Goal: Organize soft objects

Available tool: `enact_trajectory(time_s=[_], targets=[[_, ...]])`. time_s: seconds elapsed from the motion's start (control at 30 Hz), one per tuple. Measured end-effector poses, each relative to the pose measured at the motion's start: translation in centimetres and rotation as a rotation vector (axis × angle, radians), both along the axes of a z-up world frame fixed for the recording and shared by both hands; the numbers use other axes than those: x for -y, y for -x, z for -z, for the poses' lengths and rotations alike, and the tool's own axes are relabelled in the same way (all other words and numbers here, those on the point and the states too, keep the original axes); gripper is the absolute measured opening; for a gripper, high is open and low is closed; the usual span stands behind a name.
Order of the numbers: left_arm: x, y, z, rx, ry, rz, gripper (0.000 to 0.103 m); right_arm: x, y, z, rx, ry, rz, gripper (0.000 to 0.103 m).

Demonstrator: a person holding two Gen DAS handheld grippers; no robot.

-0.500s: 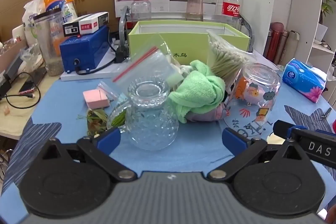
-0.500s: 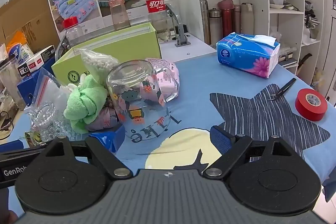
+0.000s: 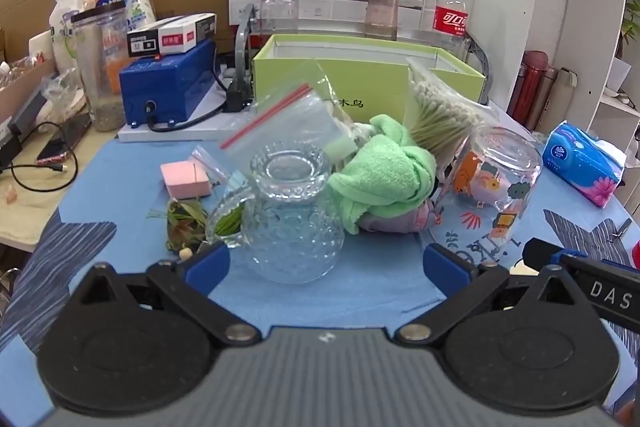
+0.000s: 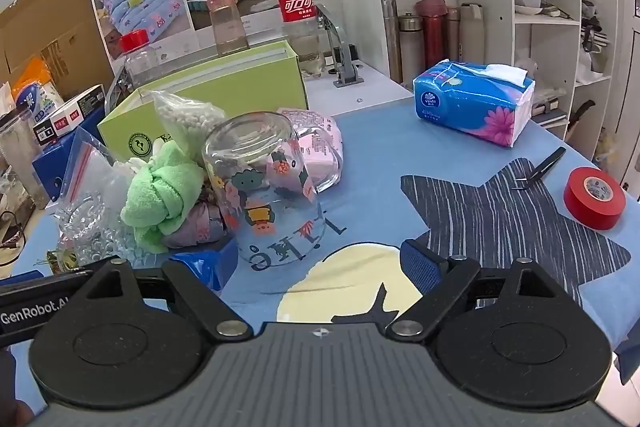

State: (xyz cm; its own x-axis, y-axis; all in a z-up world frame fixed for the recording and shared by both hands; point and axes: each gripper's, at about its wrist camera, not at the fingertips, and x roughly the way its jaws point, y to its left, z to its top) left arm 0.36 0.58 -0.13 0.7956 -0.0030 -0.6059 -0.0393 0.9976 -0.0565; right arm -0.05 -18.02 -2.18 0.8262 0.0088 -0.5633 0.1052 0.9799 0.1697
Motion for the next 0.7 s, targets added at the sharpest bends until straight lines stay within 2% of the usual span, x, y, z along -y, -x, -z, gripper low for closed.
enact_trajectory(time_s=[0.7], targets=[[-0.29, -0.07, 0.02, 0.0, 0.012, 0.003, 0.103, -0.57, -0.04, 0.04, -0.01, 0.018, -0.023, 0.075]])
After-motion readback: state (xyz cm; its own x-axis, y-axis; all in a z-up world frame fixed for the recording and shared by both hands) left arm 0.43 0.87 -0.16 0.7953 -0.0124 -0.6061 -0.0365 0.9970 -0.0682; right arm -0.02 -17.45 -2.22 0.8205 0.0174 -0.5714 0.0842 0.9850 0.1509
